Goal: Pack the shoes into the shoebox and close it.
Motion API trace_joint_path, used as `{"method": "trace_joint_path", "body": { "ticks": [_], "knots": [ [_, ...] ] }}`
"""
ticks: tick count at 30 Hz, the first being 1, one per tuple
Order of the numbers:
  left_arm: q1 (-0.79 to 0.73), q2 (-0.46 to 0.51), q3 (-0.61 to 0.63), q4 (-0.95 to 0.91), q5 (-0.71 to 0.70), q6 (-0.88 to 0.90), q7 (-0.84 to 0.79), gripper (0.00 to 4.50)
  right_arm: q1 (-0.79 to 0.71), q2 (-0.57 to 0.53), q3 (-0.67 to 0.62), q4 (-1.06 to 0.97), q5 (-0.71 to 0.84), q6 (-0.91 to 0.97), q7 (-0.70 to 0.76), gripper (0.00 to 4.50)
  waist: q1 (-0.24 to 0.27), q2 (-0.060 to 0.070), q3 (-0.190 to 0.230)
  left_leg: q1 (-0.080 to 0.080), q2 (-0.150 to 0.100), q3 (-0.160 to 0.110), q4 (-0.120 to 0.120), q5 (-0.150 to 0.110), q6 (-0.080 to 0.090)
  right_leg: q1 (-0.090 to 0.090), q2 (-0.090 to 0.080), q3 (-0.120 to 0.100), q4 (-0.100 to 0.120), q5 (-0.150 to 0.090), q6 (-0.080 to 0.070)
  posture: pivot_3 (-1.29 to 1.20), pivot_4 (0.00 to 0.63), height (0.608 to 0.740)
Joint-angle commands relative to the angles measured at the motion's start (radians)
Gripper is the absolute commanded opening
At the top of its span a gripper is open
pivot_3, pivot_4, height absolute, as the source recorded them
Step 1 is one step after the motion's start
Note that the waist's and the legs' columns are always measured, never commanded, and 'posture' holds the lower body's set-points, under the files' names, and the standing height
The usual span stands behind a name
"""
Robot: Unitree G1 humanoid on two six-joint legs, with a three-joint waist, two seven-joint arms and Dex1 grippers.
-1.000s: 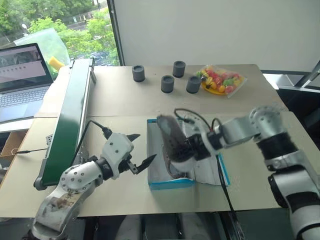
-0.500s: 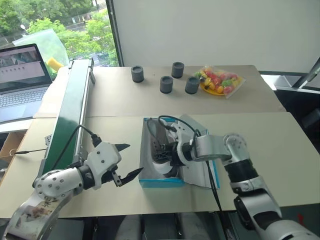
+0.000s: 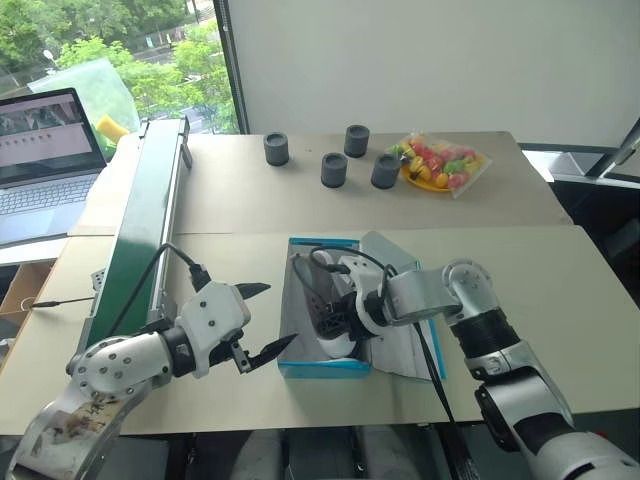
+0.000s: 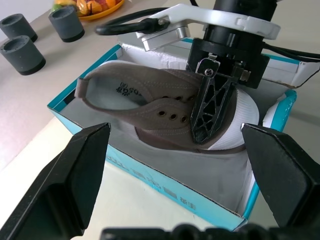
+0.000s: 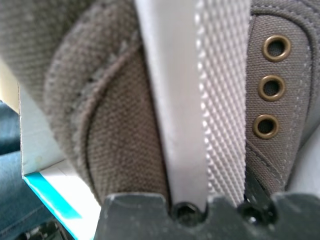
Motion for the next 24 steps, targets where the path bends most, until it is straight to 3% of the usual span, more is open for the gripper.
{"method": "trace_joint_path", "body": {
  "ticks": [1,8,14,17,21,24],
  "knots": [
    [-0.001,-0.002,0.003,-0.022,-0.001,-0.013,0.012,4.48,-0.084,-0.002,0.002,0.077,-0.003,0.032,0.032,1.12,0.001,0.000,0.000,0.000,0.000,0.000,0.000,0.000,0.000,-0.001,0.001,0.000,0.000,0.000,0.000,0.00,0.150,0.740],
    [-0.002,-0.009,-0.013,-0.018,0.006,-0.017,0.027,4.48,-0.287,-0.004,-0.044,0.269,-0.003,0.069,0.065,1.12,0.002,0.000,0.000,-0.003,0.003,0.000,0.000,0.000,0.000,-0.003,0.003,0.000,-0.001,0.001,-0.001,0.00,0.150,0.740],
    [-0.017,-0.010,-0.018,-0.008,0.010,-0.022,0.033,4.48,-0.320,0.065,-0.143,0.309,-0.003,0.046,0.001,1.12,0.002,0.000,0.000,-0.004,0.006,0.000,-0.001,0.000,0.000,-0.004,0.006,0.000,-0.002,0.001,-0.003,0.00,0.150,0.740],
    [-0.024,-0.011,-0.015,-0.014,0.004,-0.017,0.036,4.48,-0.265,0.135,-0.234,0.260,-0.003,-0.010,-0.129,1.12,0.002,0.000,0.000,-0.004,0.006,0.000,-0.001,0.000,0.000,-0.004,0.006,0.000,-0.001,0.002,-0.003,0.00,0.150,0.740],
    [-0.018,-0.017,-0.019,-0.028,0.001,-0.012,0.048,4.48,-0.114,0.337,-0.401,0.049,-0.003,-0.171,-0.456,1.12,0.001,0.001,0.000,-0.005,0.007,0.000,-0.001,0.000,0.000,-0.005,0.006,0.000,-0.001,0.002,-0.003,0.00,0.150,0.740],
    [-0.004,-0.019,-0.014,-0.047,-0.007,-0.006,0.055,4.48,0.043,0.472,-0.436,-0.144,-0.003,-0.302,-0.659,1.12,0.000,0.001,0.001,-0.008,0.007,-0.001,-0.001,0.000,0.000,-0.008,0.006,0.000,0.000,0.002,-0.003,0.00,0.150,0.740]
  ]
}}
